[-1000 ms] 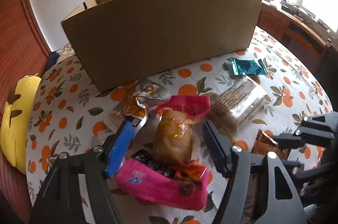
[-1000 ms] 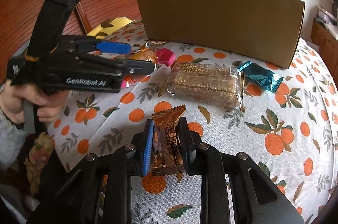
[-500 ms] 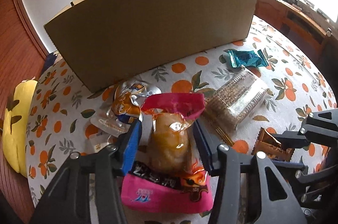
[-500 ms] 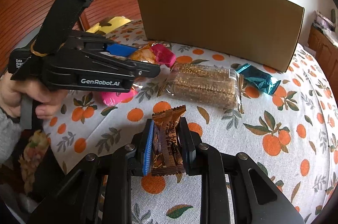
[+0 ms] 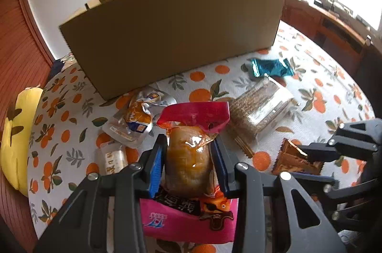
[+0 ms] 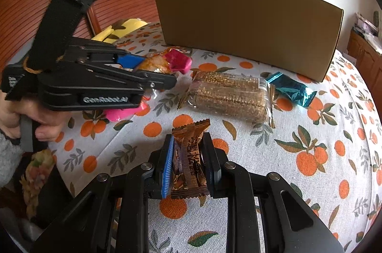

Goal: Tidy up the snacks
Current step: 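Lift the bread roll and chocolate bar and carry both over the box, then open both grippers to drop the bread roll and chocolate bar into the box, then move both grippers back to the granola bar and white bar, then grasp the granola bar with the right gripper while the left gripper grasps the white bar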

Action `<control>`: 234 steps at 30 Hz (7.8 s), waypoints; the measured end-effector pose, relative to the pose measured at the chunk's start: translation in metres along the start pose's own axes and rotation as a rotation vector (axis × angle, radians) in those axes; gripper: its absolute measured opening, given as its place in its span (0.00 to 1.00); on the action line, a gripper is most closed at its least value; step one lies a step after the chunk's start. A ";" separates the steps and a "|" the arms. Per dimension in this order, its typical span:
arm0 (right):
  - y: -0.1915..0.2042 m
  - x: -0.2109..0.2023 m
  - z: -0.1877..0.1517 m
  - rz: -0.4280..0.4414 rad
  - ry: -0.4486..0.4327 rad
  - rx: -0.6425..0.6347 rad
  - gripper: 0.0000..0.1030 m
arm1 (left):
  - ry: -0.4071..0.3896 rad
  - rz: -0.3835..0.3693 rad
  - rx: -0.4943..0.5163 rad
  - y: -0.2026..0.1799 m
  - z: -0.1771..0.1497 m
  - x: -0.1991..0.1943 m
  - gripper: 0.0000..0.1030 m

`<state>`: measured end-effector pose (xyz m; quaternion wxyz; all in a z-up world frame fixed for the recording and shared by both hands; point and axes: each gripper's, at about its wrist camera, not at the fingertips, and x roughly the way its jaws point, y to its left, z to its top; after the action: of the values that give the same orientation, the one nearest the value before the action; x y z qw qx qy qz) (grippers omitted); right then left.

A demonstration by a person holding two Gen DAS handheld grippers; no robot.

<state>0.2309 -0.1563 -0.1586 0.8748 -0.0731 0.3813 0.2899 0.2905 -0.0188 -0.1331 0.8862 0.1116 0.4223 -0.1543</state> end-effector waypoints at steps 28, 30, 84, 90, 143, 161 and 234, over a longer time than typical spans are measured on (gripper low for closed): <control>-0.023 -0.035 0.037 0.045 -0.059 0.015 0.20 | -0.132 -0.016 -0.102 0.014 0.017 -0.048 0.36; -0.026 -0.039 0.047 0.031 -0.070 -0.002 0.20 | -0.149 -0.018 -0.102 0.015 0.023 -0.050 0.36; -0.131 0.028 0.190 -0.042 -0.218 -0.019 0.20 | -0.265 0.010 -0.123 0.072 0.173 0.020 0.36; -0.132 0.036 0.187 -0.023 -0.205 -0.016 0.22 | -0.217 0.003 -0.126 0.074 0.171 0.036 0.40; -0.055 -0.037 0.113 -0.040 -0.160 -0.032 0.59 | -0.172 0.033 -0.157 0.075 0.023 -0.034 0.61; -0.054 0.044 0.087 0.057 0.054 0.018 0.66 | -0.021 0.016 -0.182 0.076 -0.021 0.001 0.61; -0.053 -0.006 0.012 -0.062 0.239 -0.104 0.78 | -0.093 0.023 -0.200 0.051 -0.028 -0.052 0.18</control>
<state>0.2648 -0.1987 -0.1510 0.8266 -0.1641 0.4649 0.2713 0.2579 0.0472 -0.1065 0.9132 0.0202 0.3928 -0.1064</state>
